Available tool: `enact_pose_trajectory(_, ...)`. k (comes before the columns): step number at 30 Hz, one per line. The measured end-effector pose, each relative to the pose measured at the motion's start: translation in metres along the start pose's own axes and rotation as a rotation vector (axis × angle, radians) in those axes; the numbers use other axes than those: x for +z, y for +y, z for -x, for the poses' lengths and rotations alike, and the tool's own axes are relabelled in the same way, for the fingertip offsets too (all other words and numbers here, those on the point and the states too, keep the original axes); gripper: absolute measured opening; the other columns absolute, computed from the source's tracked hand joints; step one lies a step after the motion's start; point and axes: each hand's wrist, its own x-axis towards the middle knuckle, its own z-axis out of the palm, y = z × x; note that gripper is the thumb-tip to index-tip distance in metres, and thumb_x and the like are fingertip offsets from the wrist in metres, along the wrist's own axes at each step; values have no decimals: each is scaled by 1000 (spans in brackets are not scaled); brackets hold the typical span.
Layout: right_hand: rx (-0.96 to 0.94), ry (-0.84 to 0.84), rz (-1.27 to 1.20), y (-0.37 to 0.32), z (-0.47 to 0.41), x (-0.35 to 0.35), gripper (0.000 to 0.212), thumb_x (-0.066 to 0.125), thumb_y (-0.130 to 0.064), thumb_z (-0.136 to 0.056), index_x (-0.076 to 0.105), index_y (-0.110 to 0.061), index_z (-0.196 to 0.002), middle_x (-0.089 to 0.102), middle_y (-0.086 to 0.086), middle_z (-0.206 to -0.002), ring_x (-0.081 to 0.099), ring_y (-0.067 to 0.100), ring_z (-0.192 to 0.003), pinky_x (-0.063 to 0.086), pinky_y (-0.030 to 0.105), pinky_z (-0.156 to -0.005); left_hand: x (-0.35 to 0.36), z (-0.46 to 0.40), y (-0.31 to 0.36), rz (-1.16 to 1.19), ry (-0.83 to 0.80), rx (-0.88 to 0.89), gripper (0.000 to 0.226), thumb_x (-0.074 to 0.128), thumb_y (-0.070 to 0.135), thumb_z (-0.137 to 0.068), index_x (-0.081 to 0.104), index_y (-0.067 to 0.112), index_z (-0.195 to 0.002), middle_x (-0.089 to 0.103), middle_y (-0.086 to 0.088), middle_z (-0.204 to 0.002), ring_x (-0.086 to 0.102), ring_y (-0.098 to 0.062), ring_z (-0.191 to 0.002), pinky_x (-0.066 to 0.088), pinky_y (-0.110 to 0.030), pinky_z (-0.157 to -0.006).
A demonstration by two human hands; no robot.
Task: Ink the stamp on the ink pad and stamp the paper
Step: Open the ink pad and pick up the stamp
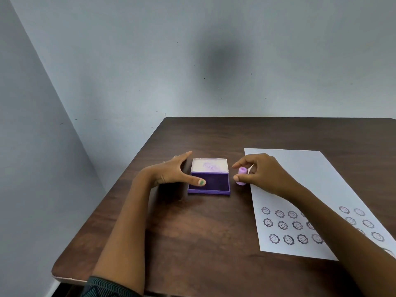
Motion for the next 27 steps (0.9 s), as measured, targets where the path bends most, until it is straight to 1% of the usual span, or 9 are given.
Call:
enact_pose_trajectory(2, 29, 77, -95, 3, 1, -3, 24, 74, -20, -75, 70, -10, -96, 68, 3, -87, 57, 5, -66, 42, 3, -54, 2, -4, 0, 104, 81, 44, 115, 74, 67, -54, 16, 33, -148, 18, 3, -157, 20, -18, -142, 22, -31, -109)
enact_pose_trajectory(5, 101, 178, -330, 6, 3, -8, 24, 72, -20, -76, 69, -8, -97, 70, 7, -83, 63, 11, -64, 47, 7, -49, 8, -10, 5, 169, 316, 157, 92, 67, 65, -60, 38, 28, -140, 40, 3, -147, 39, -16, -132, 34, -28, -99)
enact_pose_trajectory(8, 186, 246, -550, 7, 4, -14, 25, 70, -22, -77, 68, -8, -98, 71, 8, -82, 64, 13, -61, 52, 14, -53, 21, -15, 23, 109, 538, 342, 52, 69, 53, -73, 58, 30, -118, 61, 11, -121, 57, -4, -109, 42, -22, -87)
enact_pose_trajectory(9, 221, 251, -638, 6, 4, -16, 27, 70, -23, -77, 68, -8, -99, 71, 8, -82, 65, 13, -60, 54, 16, -54, 27, -15, 32, 117, 572, 399, 42, 70, 48, -74, 62, 31, -112, 64, 15, -111, 60, 0, -101, 44, -18, -83)
enact_pose_trajectory(11, 297, 233, -846, 4, 5, -19, 34, 71, -27, -72, 68, -7, -99, 72, 7, -79, 64, 11, -58, 55, 19, -56, 42, -13, 50, 138, 582, 497, 33, 73, 42, -75, 65, 30, -105, 67, 19, -100, 63, 3, -90, 48, -17, -79)
enact_pose_trajectory(13, 344, 190, -1018, 2, 5, -20, 39, 71, -30, -66, 69, -6, -96, 72, 5, -72, 64, 10, -58, 55, 19, -56, 57, -10, 66, 134, 560, 595, 32, 74, 38, -75, 65, 30, -105, 67, 20, -99, 64, 1, -89, 52, -22, -83)
enact_pose_trajectory(17, 394, 140, -1166, -2, 6, -21, 37, 69, -31, -64, 69, -7, -91, 73, 4, -69, 66, 12, -58, 54, 19, -54, 74, -5, 84, 128, 628, 736, 31, 73, 28, -78, 66, 24, -108, 68, 16, -103, 66, -1, -91, 48, -47, -96)
enact_pose_trajectory(21, 428, 129, -1238, -4, 5, -20, 37, 70, -30, -64, 68, -6, -92, 73, 5, -69, 67, 12, -58, 54, 18, -52, 75, -1, 86, 132, 726, 729, 30, 75, 22, -77, 70, 16, -106, 71, 8, -103, 67, -1, -89, 48, -47, -96)
enact_pose_trajectory(27, 435, 152, -1329, -3, 4, -19, 28, 69, -24, -65, 70, -8, -88, 73, 3, -67, 66, 10, -56, 55, 17, -54, 79, 2, 92, 176, 755, 652, 30, 74, 17, -77, 71, 10, -106, 73, -1, -102, 65, 2, -86, 33, -41, -111)
